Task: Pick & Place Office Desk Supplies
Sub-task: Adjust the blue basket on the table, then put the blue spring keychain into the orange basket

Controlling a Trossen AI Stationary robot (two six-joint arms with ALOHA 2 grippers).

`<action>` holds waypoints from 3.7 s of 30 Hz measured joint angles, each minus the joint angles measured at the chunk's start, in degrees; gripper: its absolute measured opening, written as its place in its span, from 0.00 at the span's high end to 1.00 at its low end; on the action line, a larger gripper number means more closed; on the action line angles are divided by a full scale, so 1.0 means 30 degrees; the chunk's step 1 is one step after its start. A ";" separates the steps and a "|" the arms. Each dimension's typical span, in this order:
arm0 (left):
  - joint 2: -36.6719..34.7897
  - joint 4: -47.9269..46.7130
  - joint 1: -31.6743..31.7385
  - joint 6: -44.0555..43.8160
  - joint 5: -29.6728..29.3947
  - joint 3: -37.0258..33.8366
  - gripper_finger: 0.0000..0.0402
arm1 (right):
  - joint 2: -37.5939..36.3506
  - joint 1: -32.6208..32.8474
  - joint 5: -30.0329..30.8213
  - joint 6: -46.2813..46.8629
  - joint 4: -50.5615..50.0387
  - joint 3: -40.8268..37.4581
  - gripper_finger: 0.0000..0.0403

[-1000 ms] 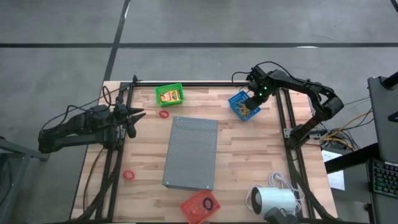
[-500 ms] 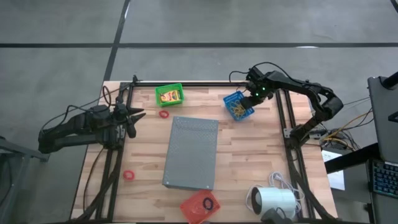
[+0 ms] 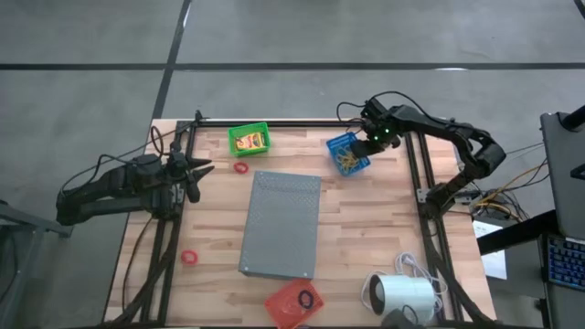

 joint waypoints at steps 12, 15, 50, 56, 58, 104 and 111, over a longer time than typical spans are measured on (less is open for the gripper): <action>-0.0001 0.0001 0.0000 -0.0007 0.0000 -0.0001 0.76 | 0.0296 0.1687 -0.0168 0.4037 0.2302 -0.0007 0.97; -0.0001 -0.0005 0.0000 -0.0006 0.0007 -0.0001 0.76 | 0.0749 0.1964 -0.0521 0.4988 0.2819 -0.0010 0.97; 0.0006 -0.0006 0.0000 0.0000 0.0007 0.0006 0.76 | 0.0411 0.2493 0.1425 0.5985 0.3288 0.0036 0.97; 0.0004 -0.0006 0.0000 -0.0003 0.0007 0.0002 0.76 | 0.0015 0.2725 0.1776 0.7163 0.3354 0.0058 0.97; 0.0001 -0.0003 0.0000 -0.0002 0.0006 0.0004 0.76 | 0.0092 0.2868 0.1463 0.7168 0.3402 0.0058 0.97; -0.0001 -0.0003 0.0000 -0.0004 0.0007 0.0003 0.75 | -0.3854 0.3710 0.3437 0.7771 0.3203 0.0036 0.72; -0.0001 0.0001 0.0000 0.0000 0.0002 0.0004 0.76 | -0.4004 0.5151 0.7720 0.8259 0.1040 0.0036 0.74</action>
